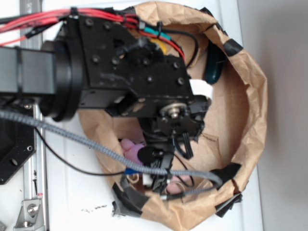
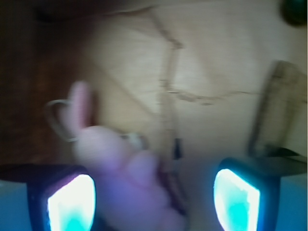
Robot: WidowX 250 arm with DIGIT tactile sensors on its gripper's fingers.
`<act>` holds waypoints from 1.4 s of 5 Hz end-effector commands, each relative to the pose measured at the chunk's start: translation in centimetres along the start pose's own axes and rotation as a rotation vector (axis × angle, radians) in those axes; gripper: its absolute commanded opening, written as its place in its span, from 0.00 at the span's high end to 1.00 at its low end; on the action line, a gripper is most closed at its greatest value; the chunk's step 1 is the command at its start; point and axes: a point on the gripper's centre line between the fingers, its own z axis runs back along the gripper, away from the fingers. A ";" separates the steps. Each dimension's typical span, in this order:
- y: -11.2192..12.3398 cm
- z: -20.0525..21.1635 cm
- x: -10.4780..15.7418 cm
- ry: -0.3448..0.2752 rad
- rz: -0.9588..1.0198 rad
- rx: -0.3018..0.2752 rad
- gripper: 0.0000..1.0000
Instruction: Grab the pink bunny.
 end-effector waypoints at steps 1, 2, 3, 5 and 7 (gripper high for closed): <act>-2.0 -3.5 1.2 0.030 -0.119 -0.009 0.00; -2.0 -5.3 0.8 0.041 -0.137 0.035 0.00; -1.6 -4.8 0.5 0.017 -0.105 0.062 0.38; 2.7 0.9 1.7 -0.232 0.076 0.249 1.00; 5.1 6.8 4.2 -0.472 0.225 0.256 1.00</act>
